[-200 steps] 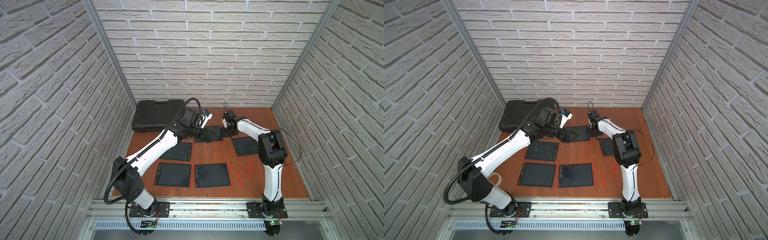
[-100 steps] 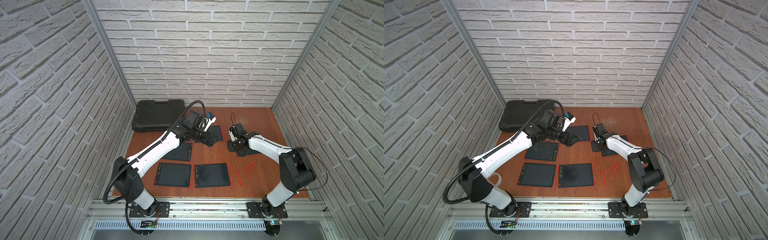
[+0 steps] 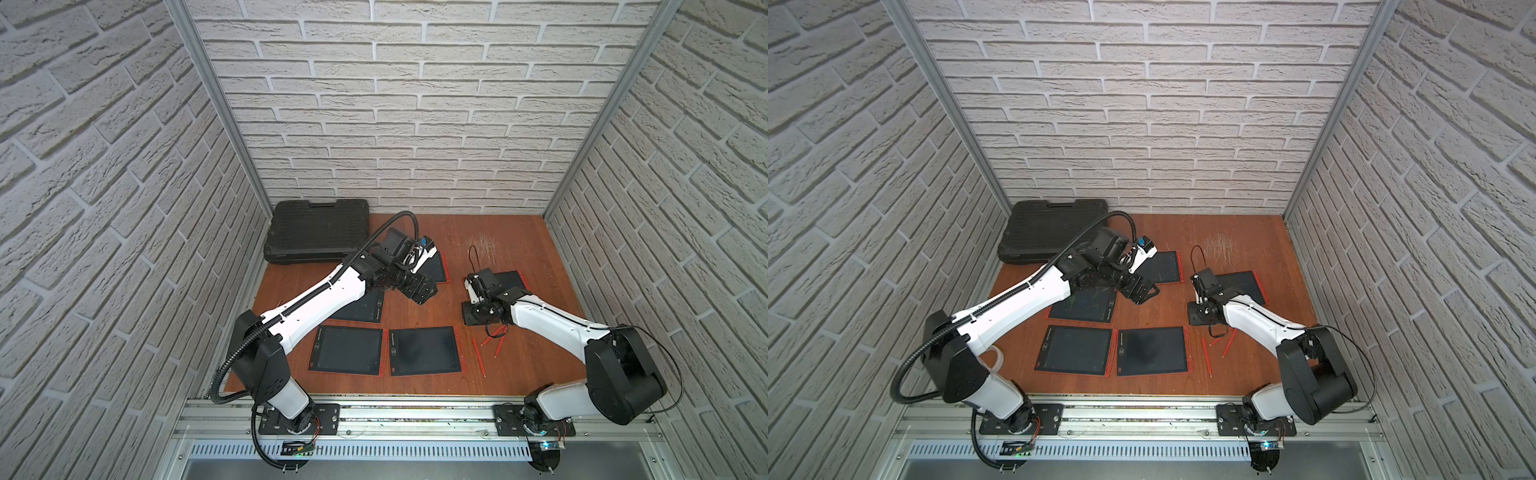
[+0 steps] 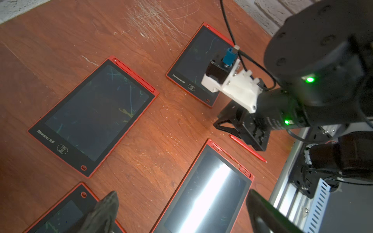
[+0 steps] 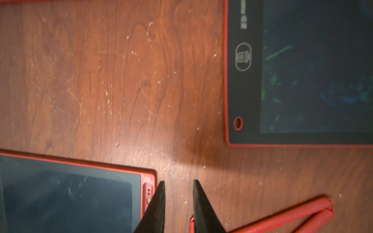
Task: Place the stylus back onto the writing tablet
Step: Place the stylus on the writing tablet.
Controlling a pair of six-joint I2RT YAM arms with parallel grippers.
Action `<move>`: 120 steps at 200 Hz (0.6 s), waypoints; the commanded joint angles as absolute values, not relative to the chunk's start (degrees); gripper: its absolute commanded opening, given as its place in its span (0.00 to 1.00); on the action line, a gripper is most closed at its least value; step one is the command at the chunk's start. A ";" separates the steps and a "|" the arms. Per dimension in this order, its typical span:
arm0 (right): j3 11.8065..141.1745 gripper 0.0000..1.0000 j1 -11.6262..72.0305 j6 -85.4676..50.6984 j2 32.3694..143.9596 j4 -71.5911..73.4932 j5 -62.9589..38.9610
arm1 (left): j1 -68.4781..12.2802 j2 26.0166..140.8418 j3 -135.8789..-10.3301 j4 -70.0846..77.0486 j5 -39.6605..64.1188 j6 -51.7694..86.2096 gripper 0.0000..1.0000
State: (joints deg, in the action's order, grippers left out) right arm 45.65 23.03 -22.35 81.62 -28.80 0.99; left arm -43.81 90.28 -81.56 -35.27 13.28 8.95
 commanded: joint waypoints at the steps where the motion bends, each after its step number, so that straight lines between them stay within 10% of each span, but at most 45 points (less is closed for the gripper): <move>1: 45.39 0.25 24.45 -24.02 80.37 -26.24 0.74 | -43.45 89.77 -80.90 -34.04 10.20 10.21 0.98; 120: 66.85 0.35 24.79 -25.40 98.35 -23.84 1.29 | -38.77 91.60 -82.53 -36.01 3.43 17.86 0.98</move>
